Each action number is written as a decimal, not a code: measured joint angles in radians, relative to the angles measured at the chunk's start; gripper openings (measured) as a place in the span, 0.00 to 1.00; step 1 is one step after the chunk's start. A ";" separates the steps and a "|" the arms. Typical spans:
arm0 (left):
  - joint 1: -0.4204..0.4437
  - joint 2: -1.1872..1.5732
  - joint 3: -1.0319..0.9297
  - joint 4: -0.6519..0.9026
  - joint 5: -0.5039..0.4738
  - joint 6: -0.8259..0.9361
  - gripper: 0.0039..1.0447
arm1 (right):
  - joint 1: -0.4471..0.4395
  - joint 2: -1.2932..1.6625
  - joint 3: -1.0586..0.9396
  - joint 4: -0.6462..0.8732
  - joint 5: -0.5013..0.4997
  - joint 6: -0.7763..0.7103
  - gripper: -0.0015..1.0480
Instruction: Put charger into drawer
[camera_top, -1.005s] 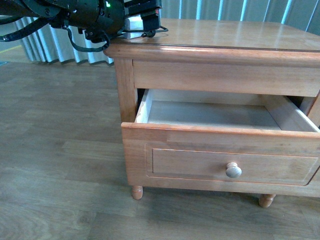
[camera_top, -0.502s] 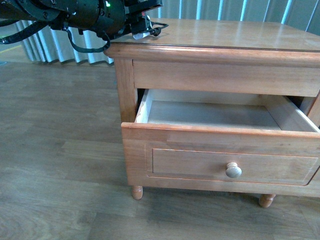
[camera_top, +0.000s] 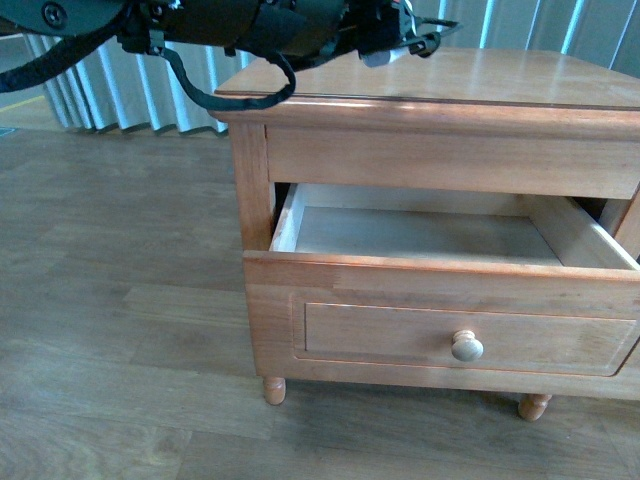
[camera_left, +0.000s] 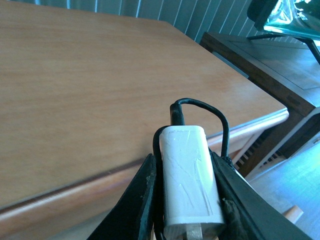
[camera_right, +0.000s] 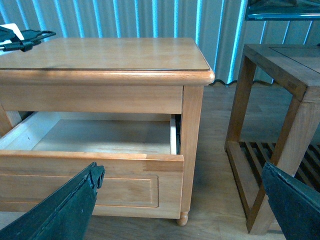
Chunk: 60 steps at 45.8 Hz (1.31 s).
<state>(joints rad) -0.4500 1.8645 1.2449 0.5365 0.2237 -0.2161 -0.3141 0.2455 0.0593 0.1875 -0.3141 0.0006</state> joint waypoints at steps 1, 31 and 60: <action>-0.011 -0.004 -0.015 0.001 0.004 0.001 0.25 | 0.000 0.000 0.000 0.000 0.000 0.000 0.92; -0.015 0.151 -0.103 0.021 -0.022 -0.066 0.25 | 0.000 0.000 0.000 0.000 0.000 0.000 0.92; -0.010 -0.154 -0.222 0.047 -0.172 -0.004 0.94 | 0.000 0.000 0.000 0.000 0.000 0.000 0.92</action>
<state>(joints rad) -0.4602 1.7100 1.0233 0.5835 0.0521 -0.2203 -0.3141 0.2455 0.0593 0.1875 -0.3141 0.0006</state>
